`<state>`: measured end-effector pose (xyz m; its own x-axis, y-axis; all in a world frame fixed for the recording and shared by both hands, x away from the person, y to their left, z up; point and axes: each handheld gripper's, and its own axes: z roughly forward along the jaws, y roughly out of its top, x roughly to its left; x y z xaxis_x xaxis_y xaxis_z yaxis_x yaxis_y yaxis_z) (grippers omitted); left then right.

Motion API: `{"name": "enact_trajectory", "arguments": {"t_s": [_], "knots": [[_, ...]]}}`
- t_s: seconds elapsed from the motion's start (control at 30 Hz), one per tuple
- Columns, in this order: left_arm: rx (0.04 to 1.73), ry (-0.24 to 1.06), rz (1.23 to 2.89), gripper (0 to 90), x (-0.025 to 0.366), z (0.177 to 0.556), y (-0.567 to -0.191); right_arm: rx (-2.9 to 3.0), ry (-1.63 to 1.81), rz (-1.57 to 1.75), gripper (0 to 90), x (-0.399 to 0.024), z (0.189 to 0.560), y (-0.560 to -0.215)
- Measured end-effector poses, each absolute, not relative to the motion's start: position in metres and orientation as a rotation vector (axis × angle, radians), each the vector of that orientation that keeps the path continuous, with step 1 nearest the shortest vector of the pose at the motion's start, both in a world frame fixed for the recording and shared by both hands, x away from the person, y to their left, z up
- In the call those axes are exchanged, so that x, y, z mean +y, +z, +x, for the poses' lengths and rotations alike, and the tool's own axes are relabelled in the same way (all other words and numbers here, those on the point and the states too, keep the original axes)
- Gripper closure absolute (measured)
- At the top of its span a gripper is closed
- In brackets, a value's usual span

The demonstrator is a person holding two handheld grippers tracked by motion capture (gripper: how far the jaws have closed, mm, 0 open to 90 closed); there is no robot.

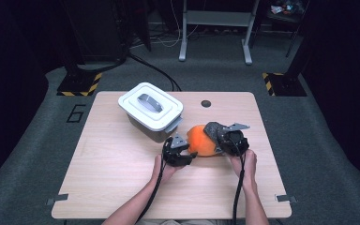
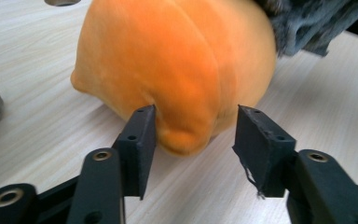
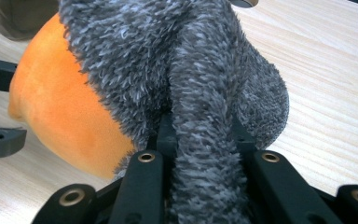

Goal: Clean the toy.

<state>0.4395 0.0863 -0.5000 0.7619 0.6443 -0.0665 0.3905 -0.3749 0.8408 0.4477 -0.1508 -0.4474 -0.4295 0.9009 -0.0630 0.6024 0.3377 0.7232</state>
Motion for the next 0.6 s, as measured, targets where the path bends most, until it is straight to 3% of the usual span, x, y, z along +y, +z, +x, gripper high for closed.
{"name": "enact_trajectory", "arguments": {"t_s": [0.07,0.3,0.6], "knots": [[0.777,0.367,2.017,49.7,0.083,0.440,-0.502,2.149,0.878,1.319,73.0,-0.151,0.448,-0.448],[0.732,0.422,2.039,73.7,0.076,0.439,-0.503,2.133,0.880,1.323,72.9,-0.151,0.447,-0.448],[0.710,0.406,2.015,79.5,0.074,0.436,-0.488,2.130,0.908,1.246,73.0,-0.146,0.428,-0.433]]}}
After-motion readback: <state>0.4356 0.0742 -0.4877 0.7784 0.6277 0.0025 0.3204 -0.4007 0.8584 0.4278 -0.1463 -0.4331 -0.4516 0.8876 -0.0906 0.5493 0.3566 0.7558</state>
